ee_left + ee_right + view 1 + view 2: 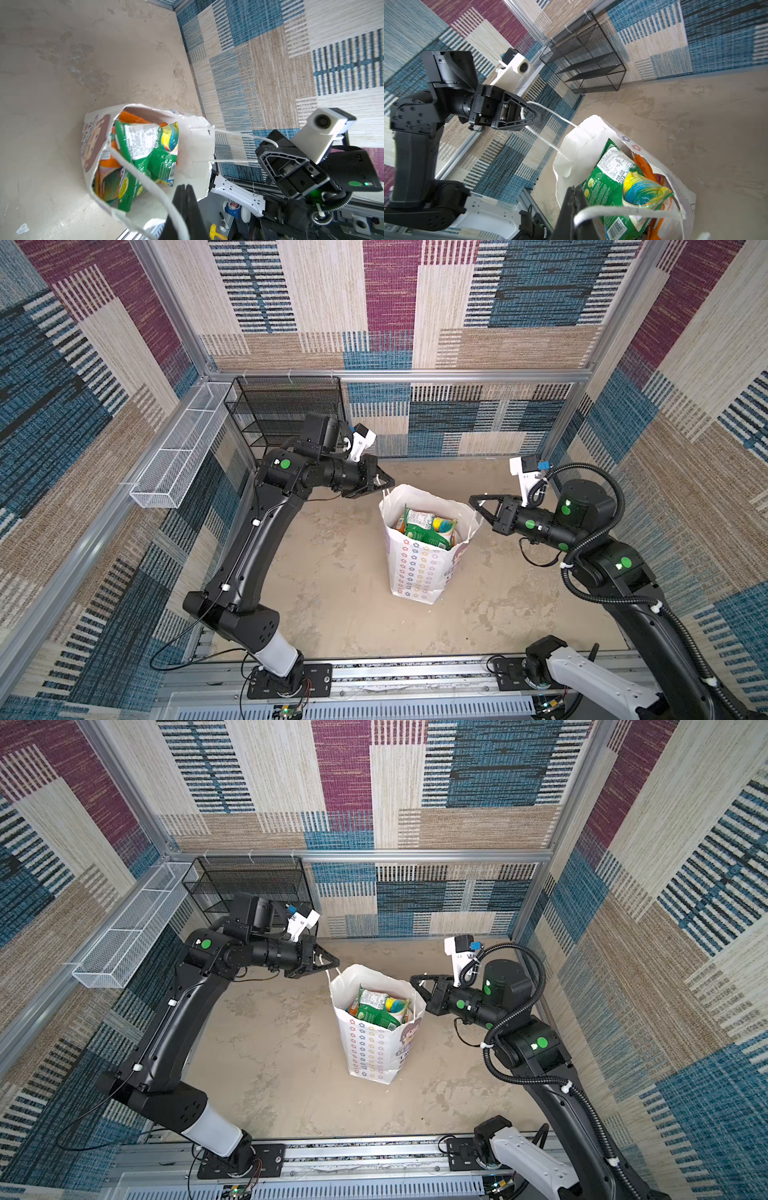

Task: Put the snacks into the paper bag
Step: 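Release the bag handle with the right gripper while the left gripper withdraws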

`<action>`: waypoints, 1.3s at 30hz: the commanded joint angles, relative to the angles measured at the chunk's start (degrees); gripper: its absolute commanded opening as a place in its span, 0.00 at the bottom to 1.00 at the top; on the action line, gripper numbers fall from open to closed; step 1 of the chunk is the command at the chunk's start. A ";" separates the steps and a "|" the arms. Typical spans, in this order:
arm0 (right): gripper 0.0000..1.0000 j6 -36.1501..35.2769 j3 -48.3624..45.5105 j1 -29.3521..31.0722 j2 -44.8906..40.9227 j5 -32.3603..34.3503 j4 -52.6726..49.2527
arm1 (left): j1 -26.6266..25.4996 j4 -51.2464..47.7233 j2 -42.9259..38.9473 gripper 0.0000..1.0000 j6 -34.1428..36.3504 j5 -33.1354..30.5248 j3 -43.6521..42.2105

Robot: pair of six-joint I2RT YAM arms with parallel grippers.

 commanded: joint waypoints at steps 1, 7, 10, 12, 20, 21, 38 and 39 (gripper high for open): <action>0.00 0.56 4.92 0.12 1.70 -2.09 9.41 | 0.23 0.37 -1.11 0.00 -0.79 0.85 3.78; 0.00 3.96 -3.69 0.15 3.17 -6.04 16.41 | 0.95 4.67 -5.14 0.00 1.29 -2.64 -12.16; 0.00 5.50 -11.35 0.15 2.14 -5.61 19.41 | 1.59 7.60 -5.22 0.00 0.82 -1.52 -19.86; 0.00 5.89 -13.24 0.20 2.24 -5.73 19.78 | 2.04 8.87 -5.23 0.00 0.04 -0.46 -21.70; 0.00 3.30 -0.12 0.20 5.32 -3.84 14.81 | 2.17 7.11 -4.85 0.00 -1.55 -0.62 -9.00; 0.00 2.91 1.25 0.24 6.02 -3.68 14.23 | 2.17 6.90 -4.74 0.00 -1.42 -0.62 -7.96; 0.03 3.29 -13.29 0.19 2.36 0.79 17.10 | 2.61 16.82 -6.47 0.14 -0.98 -1.78 -26.55; 0.05 3.19 -12.37 0.16 2.34 1.08 16.13 | 2.61 16.62 -6.61 0.19 -0.97 -1.52 -25.90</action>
